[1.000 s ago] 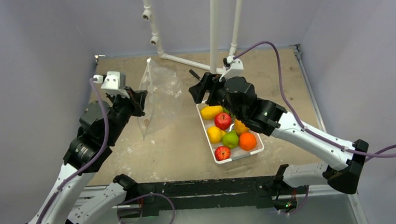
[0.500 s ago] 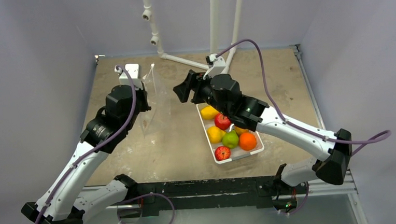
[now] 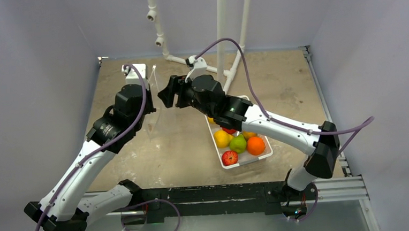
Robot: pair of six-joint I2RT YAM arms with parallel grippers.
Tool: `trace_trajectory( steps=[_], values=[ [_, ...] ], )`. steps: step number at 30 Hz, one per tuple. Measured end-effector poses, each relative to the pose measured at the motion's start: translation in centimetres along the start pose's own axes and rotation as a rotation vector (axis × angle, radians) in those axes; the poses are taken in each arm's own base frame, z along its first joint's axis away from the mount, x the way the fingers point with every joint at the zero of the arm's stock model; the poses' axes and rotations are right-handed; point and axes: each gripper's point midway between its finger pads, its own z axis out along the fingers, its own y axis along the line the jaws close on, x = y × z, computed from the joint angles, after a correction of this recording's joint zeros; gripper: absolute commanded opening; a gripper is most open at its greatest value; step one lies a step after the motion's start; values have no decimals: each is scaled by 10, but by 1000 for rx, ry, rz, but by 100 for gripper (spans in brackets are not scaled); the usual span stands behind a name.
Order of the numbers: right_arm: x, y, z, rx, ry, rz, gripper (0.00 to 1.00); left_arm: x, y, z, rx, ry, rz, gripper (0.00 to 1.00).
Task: Place the food in the zip-top bag and seal the zipper
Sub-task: Open the zipper of the food storage bag.
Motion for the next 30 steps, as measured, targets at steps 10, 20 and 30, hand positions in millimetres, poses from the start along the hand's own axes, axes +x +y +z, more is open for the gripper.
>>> trace_trajectory(
  steps=[10,20,30],
  values=[
    [13,20,23,-20,20,-24,56,2,7,0,-40,9,21,0],
    [49,-5,57,87,73,-75,16,5,17,0,-95,17,42,0],
    [83,-32,71,159,137,-106,0,-2,35,-2,-215,19,94,0]
  ],
)
